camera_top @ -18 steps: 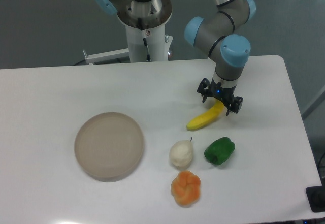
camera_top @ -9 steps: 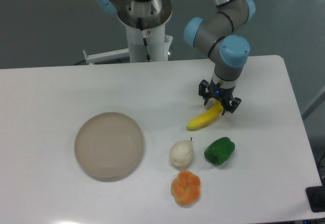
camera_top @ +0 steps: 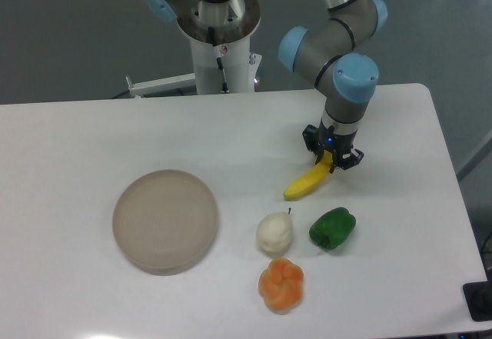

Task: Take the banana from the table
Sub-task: 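Close the gripper fingers around the banana, then lift the gripped banana up off the table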

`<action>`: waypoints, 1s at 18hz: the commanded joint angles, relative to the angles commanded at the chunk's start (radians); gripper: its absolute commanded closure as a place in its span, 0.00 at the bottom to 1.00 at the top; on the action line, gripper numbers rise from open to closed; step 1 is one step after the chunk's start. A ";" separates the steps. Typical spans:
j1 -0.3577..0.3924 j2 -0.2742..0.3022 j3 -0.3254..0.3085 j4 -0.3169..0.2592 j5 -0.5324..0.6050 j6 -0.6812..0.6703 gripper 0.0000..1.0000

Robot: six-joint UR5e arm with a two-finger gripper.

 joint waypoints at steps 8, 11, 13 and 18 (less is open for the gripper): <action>-0.080 0.034 0.144 -0.015 0.086 0.015 0.79; -0.098 0.034 0.207 -0.023 0.086 0.017 0.79; -0.112 0.034 0.264 -0.073 0.086 0.017 0.79; -0.126 0.020 0.422 -0.234 0.084 0.015 0.79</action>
